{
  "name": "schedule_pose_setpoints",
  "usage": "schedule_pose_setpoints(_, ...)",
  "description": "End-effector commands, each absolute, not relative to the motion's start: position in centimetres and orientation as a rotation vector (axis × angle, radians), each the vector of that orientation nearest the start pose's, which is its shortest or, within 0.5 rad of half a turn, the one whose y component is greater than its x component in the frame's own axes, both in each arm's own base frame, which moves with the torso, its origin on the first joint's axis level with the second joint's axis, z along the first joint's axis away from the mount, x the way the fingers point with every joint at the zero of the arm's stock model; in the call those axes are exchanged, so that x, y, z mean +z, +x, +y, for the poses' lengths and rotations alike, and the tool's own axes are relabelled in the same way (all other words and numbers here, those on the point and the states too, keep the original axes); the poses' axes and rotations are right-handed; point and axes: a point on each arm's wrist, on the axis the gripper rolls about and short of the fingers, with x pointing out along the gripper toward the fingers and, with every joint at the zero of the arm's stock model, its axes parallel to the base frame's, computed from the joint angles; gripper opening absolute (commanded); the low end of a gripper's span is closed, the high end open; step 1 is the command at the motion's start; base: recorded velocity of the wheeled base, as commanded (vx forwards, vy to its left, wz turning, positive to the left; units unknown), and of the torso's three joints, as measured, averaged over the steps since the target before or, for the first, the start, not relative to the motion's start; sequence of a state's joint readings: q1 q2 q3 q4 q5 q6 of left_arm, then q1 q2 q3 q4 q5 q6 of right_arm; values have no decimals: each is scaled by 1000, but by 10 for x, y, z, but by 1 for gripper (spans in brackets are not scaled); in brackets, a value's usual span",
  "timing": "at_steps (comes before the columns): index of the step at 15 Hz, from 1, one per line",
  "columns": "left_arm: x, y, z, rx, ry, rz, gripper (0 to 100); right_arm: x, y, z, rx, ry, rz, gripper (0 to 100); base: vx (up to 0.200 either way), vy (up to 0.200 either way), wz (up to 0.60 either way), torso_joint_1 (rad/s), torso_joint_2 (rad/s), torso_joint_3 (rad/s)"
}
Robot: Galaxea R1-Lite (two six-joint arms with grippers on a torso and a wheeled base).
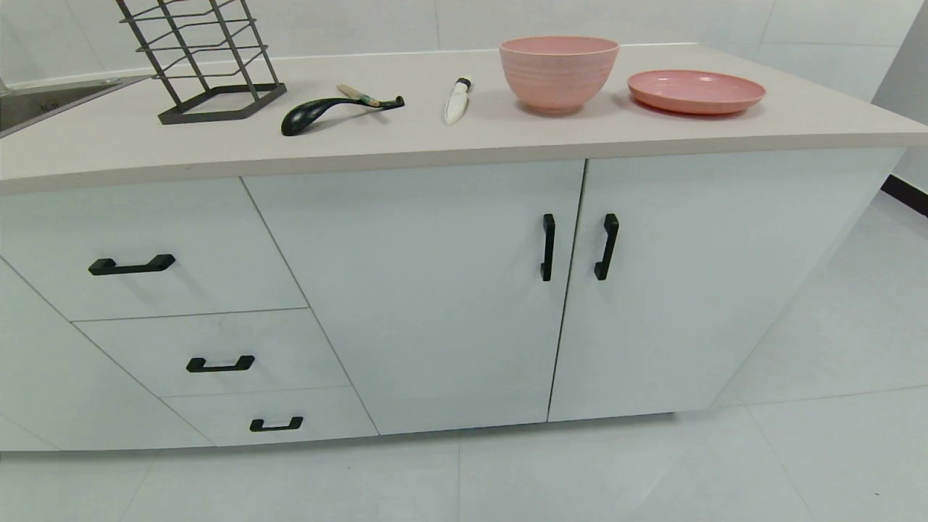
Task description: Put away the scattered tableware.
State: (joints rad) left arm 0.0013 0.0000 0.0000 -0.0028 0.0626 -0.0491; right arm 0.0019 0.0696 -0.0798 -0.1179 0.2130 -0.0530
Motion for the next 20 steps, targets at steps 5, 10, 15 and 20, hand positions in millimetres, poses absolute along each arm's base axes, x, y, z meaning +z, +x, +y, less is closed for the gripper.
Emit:
schedule_pose_setpoints(5,76,-23,1,60,-38,-4,100,158,1,7,315,-62,-25,0,0,0,0,0,0,0)
schedule_pose_setpoints(10,76,-23,1,60,-40,-4,100,161,45,11,436,-48,69,0,0,0,0,0,0,0)
schedule_pose_setpoints(15,76,-23,1,60,-38,-4,100,150,106,20,490,-76,37,0,0,0,0,0,0,0)
schedule_pose_setpoints(20,76,-23,1,58,-40,-4,100,154,140,27,525,-88,15,100,0,0,0,0,0,0)
